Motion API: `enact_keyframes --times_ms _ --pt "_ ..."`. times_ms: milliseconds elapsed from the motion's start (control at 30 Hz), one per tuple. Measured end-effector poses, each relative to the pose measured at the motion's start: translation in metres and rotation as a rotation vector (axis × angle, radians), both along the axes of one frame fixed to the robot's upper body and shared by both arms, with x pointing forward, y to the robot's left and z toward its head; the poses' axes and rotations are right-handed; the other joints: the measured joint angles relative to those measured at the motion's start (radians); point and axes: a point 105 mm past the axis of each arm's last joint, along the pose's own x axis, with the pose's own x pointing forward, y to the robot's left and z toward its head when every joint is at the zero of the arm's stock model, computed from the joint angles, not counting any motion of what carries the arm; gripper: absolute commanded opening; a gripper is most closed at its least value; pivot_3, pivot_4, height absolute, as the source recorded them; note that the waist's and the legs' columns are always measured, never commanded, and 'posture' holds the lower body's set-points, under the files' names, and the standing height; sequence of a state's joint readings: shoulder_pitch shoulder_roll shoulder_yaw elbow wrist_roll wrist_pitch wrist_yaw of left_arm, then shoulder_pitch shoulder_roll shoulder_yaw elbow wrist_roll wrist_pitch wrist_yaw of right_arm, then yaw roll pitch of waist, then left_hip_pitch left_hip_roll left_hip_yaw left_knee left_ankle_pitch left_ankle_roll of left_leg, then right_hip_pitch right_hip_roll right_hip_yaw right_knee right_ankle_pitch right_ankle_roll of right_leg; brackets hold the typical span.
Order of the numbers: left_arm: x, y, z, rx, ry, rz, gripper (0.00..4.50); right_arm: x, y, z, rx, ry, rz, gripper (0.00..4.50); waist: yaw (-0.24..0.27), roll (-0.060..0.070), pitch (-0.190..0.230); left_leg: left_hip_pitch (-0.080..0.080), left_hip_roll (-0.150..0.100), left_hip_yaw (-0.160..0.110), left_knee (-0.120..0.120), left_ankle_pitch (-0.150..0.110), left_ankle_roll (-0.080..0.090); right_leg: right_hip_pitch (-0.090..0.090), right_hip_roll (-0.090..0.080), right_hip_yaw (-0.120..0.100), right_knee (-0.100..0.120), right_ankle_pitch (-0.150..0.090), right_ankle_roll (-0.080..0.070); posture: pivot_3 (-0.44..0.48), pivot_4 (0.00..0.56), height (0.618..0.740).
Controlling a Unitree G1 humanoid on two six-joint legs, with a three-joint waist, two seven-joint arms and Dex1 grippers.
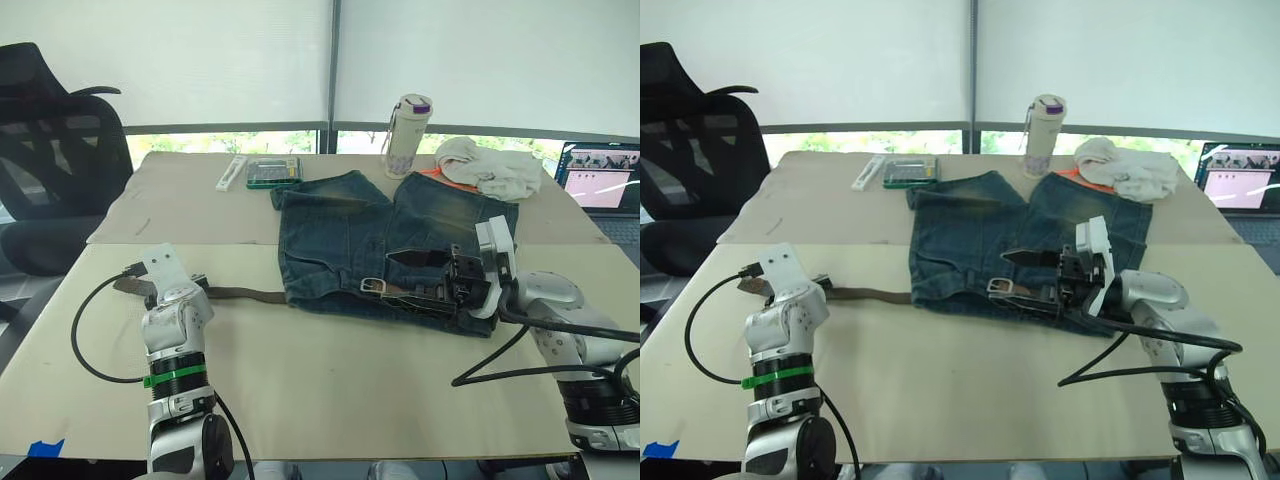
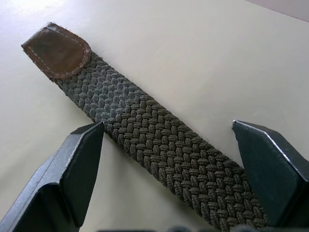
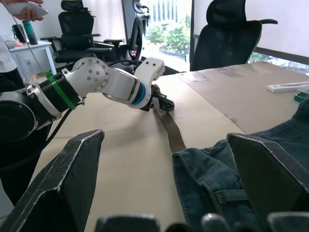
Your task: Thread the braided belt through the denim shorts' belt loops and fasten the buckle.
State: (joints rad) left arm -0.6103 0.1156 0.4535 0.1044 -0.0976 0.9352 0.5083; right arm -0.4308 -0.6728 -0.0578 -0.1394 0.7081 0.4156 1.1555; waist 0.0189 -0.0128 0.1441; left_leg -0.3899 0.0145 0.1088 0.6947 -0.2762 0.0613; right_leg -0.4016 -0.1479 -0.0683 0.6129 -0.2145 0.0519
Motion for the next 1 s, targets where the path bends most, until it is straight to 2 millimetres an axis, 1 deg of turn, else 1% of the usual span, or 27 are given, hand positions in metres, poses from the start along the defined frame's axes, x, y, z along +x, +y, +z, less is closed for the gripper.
enact_keyframes --times_ms 33,167,267,300,400,533,667,767,867,1000 --pt "0.000 -0.001 0.000 -0.001 -0.003 0.001 3.67 0.000 0.000 0.000 0.000 0.000 -0.002 4.50 -0.002 0.000 0.000 0.000 0.000 0.000 0.000 0.000 0.000 0.000 0.000 0.000 0.000 0.000 0.000 0.000 0.150 0.737" --pt "0.001 -0.002 0.000 -0.002 -0.025 0.008 2.32 0.000 0.000 0.000 0.000 0.000 -0.005 4.50 -0.010 0.000 0.000 0.000 0.001 0.001 0.000 0.000 -0.001 -0.001 0.000 0.000 0.000 0.000 0.000 0.000 0.150 0.737" --pt "-0.004 0.001 -0.001 -0.005 -0.030 0.042 1.36 0.000 0.000 0.000 0.001 0.001 -0.009 4.50 -0.010 0.000 0.000 0.000 0.001 0.002 -0.001 -0.001 -0.001 -0.001 0.000 0.000 -0.001 0.000 0.000 0.000 0.150 0.737" --pt "-0.005 0.001 -0.001 -0.019 -0.036 0.060 0.98 0.000 0.000 0.000 0.001 0.001 -0.010 4.50 -0.009 0.000 0.000 0.000 0.001 0.002 -0.001 -0.001 -0.001 -0.001 0.000 0.000 -0.001 0.000 0.000 0.000 0.150 0.737" --pt "-0.007 0.000 -0.001 -0.049 -0.062 0.081 0.05 0.001 0.000 0.000 0.002 0.001 -0.012 4.50 -0.009 0.000 0.000 0.000 0.001 0.002 0.000 -0.001 -0.001 -0.001 -0.001 0.000 -0.001 0.000 0.000 0.000 0.150 0.737" --pt "-0.010 -0.002 -0.003 -0.088 -0.094 0.112 0.05 0.001 0.000 0.000 0.002 0.000 -0.016 4.50 -0.009 0.000 0.000 0.000 0.001 0.003 -0.001 -0.001 -0.001 -0.001 -0.001 0.000 -0.001 0.000 0.000 0.000 0.150 0.737" --pt "-0.014 -0.001 -0.002 -0.101 -0.166 0.114 0.05 0.002 0.000 -0.001 -0.003 -0.003 -0.024 4.50 -0.009 0.000 0.000 0.000 0.001 0.003 -0.001 -0.002 -0.001 -0.002 -0.001 0.000 -0.002 0.000 0.000 0.000 0.150 0.737" --pt "-0.016 0.000 -0.001 -0.101 -0.197 0.098 0.86 0.002 0.001 -0.002 0.002 -0.003 -0.024 4.50 -0.007 0.000 0.000 -0.001 0.001 0.003 0.000 -0.002 -0.001 -0.002 -0.001 0.000 -0.002 0.000 0.000 0.000 0.150 0.737" --pt "-0.021 -0.003 0.002 -0.106 -0.224 0.104 1.88 0.003 0.001 -0.003 0.002 -0.001 -0.026 4.50 -0.007 -0.002 0.001 -0.002 0.001 0.003 0.000 -0.002 0.000 -0.003 -0.001 0.000 -0.002 0.000 -0.001 0.000 0.150 0.737" --pt "-0.029 -0.005 0.006 -0.136 -0.240 0.168 3.20 0.003 0.001 -0.003 0.000 -0.001 -0.029 4.50 -0.005 -0.006 0.004 -0.004 0.001 0.002 0.000 -0.002 0.001 -0.004 -0.001 0.000 -0.002 0.000 -0.001 0.000 0.150 0.737"
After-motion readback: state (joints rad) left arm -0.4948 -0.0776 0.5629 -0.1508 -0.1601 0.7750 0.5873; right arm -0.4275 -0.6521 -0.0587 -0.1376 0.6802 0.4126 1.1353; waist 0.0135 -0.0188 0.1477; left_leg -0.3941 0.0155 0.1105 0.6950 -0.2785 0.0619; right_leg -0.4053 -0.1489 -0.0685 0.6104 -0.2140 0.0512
